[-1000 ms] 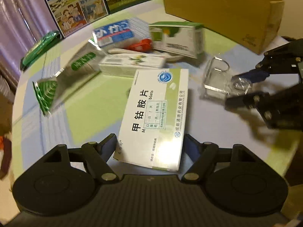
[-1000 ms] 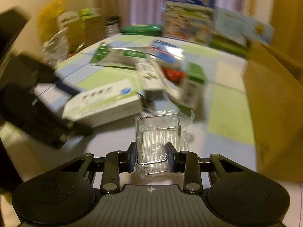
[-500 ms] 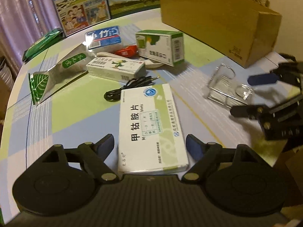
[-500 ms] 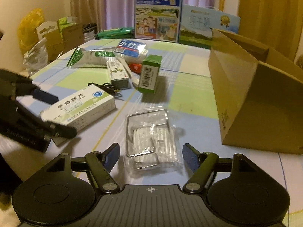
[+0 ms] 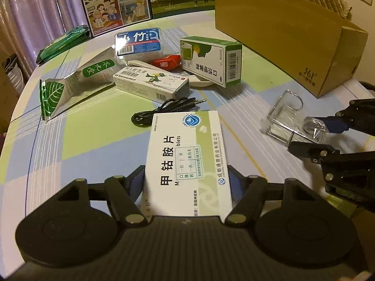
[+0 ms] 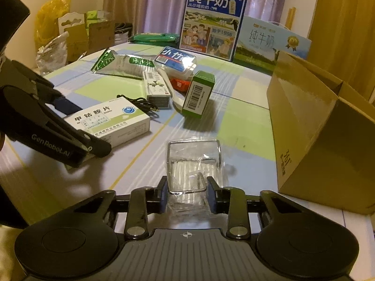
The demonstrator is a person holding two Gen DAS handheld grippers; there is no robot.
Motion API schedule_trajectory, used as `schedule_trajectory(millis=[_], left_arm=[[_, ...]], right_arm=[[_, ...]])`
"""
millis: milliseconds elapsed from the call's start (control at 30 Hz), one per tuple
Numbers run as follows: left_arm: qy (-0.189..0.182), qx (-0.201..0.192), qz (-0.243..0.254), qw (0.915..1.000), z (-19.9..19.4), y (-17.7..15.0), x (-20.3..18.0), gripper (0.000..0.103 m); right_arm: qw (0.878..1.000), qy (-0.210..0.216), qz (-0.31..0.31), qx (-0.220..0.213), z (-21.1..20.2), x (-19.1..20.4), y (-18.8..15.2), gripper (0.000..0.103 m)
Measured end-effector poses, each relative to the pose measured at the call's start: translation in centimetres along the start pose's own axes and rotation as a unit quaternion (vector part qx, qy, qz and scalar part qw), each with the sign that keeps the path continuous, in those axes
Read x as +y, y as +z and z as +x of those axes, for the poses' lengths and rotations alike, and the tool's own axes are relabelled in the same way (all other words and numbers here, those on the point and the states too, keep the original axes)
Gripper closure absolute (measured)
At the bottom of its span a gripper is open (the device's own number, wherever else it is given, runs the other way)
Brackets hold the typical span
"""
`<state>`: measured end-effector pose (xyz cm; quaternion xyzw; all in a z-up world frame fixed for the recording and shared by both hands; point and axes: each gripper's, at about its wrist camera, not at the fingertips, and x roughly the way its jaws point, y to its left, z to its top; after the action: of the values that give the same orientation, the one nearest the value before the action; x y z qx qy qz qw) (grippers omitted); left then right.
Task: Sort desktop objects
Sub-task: 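Carry the white box and clear bag with both tools over the cardboard box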
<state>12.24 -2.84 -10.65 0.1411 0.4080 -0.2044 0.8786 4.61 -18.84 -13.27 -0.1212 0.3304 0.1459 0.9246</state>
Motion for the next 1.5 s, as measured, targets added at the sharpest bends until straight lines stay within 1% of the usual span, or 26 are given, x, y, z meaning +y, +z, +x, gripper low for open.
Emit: schedule_trajectory(millis=[200,333,467,600,700,833,933,1033,1167,1300,1500], left_arm=[[-0.006,-0.007,-0.021,0.9997,-1.5,-0.1,-0.5,0.036],[-0.007,-0.015,-0.028,0.9995,-2.9,0.3,-1.1,0.036],[-0.010,-0.032,-0.034,0.9988,-4.6,1.1,-1.6,0.036],[-0.014,-0.052,-0.034,0.9980,-6.4,2.8,-2.5,0.036],[-0.022,-0.072,-0.030,0.9967,-7.6,4.8,-3.8,0.036],[-0.038,-0.099,-0.027,0.9940,-8.5,8.0,-5.8,0.036],[-0.054,-0.116,-0.019,0.9916,-8.5,10.8,-8.0,0.036],[-0.071,-0.125,-0.016,0.9894,-7.7,13.5,-9.8,0.036],[-0.092,-0.132,-0.013,0.9869,-5.9,17.0,-12.8,0.036],[-0.108,-0.122,-0.016,0.9865,-3.4,19.3,-15.0,0.036],[-0.115,-0.111,-0.006,0.9872,-1.0,20.5,-16.9,0.036]], right_arm=[[1.000,0.000,0.017,-0.005,-0.9,-0.5,0.3,0.075],[1.000,-0.006,0.022,-0.021,-2.2,-0.8,0.8,0.075],[0.998,-0.017,0.027,-0.047,-4.2,-1.5,1.8,0.075],[0.995,-0.034,0.038,-0.081,-6.8,-2.8,3.3,0.075],[0.992,-0.050,0.044,-0.111,-8.8,-4.4,4.6,0.075],[0.986,-0.079,0.070,-0.133,-10.5,-8.2,6.2,0.075],[0.981,-0.101,0.098,-0.132,-10.9,-11.8,6.7,0.075],[0.978,-0.122,0.116,-0.122,-10.8,-15.3,6.9,0.075],[0.977,-0.125,0.142,-0.101,-10.3,-19.5,6.8,0.075],[0.977,-0.129,0.147,-0.088,-10.0,-22.1,6.5,0.075],[0.978,-0.122,0.152,-0.073,-8.9,-23.9,6.1,0.075]])
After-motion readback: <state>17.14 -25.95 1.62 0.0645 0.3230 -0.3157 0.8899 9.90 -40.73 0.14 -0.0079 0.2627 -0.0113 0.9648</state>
